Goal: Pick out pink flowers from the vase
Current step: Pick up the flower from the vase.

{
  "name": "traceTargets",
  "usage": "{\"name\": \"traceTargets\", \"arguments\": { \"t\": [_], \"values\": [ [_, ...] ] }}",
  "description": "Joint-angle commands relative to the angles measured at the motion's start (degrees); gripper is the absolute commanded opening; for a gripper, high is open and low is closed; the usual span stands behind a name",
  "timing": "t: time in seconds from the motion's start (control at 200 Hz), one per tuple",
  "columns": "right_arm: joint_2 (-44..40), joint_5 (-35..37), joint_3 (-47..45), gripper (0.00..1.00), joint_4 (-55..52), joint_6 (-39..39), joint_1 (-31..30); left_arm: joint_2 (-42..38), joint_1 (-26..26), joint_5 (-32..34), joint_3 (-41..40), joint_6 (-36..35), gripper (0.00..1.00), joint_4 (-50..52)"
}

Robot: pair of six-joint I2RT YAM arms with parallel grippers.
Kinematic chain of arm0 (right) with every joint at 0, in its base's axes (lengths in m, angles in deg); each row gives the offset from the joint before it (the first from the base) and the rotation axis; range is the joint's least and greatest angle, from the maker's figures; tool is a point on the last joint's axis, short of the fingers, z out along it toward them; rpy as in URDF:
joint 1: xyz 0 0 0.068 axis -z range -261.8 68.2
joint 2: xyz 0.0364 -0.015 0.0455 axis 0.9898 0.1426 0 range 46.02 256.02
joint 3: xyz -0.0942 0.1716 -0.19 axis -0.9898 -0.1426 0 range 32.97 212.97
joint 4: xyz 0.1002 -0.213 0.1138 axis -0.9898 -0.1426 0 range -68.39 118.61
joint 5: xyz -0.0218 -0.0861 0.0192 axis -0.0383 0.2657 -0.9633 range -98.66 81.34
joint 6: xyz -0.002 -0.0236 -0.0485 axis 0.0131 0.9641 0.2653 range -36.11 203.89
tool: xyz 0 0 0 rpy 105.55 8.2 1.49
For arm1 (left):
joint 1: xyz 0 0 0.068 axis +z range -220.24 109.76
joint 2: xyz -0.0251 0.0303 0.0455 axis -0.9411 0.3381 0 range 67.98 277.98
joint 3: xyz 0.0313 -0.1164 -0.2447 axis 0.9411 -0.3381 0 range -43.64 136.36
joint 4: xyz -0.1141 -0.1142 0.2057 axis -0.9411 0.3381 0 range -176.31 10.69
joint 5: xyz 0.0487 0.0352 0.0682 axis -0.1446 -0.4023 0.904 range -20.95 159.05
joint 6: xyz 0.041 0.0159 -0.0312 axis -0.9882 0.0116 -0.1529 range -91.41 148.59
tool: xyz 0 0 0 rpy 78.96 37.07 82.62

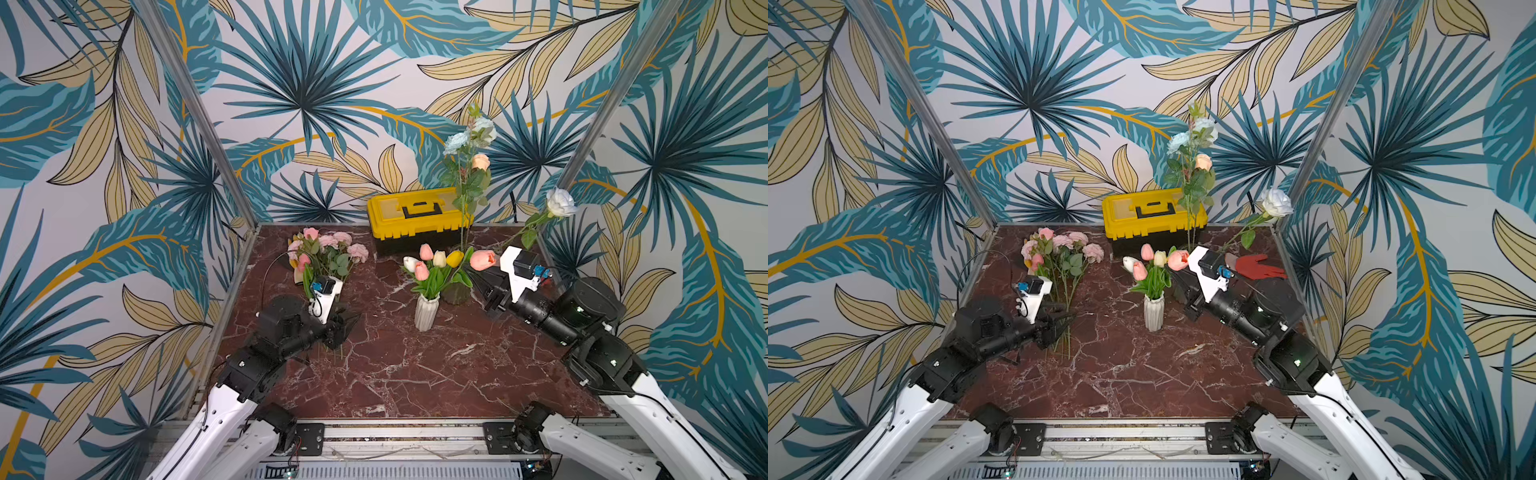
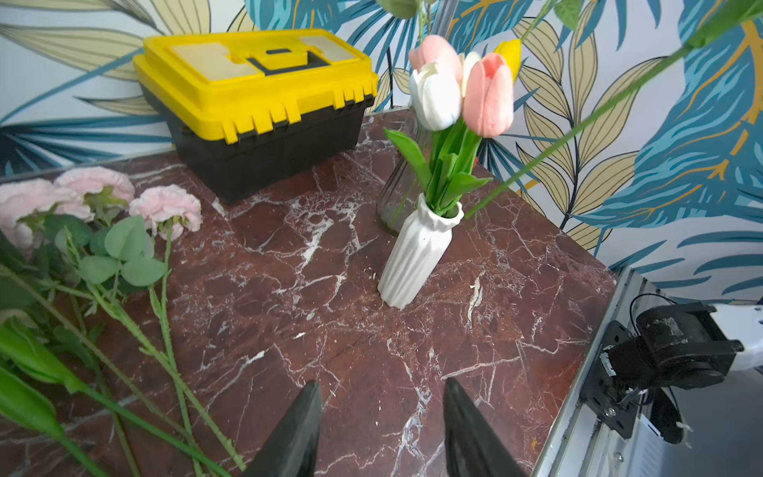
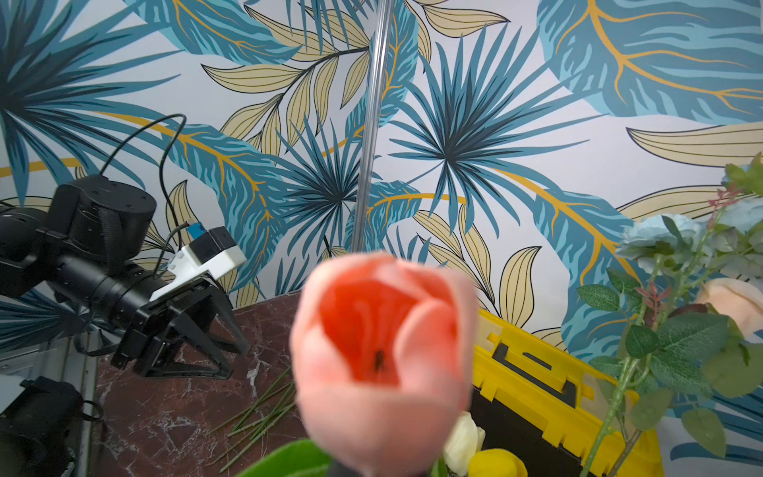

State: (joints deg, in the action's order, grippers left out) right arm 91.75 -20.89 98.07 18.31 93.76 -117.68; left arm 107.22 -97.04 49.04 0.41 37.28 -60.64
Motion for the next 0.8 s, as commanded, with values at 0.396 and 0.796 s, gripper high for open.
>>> {"name": "traceTargets", "arguments": {
  "t": [0.396,0.796],
  "values": [
    [4.78,-10.23,6.44,0.00,-2.74,-7.15,0.20,0.66,-0.44,-13.74,2.03,-11.08,0.55,-11.56],
    [7.95,-14.77,-0.08,0.00,13.56,-17.05,0.08,11.17,-4.73,-22.26,5.56,-12.20,0.57,-16.22]
  ]
}}
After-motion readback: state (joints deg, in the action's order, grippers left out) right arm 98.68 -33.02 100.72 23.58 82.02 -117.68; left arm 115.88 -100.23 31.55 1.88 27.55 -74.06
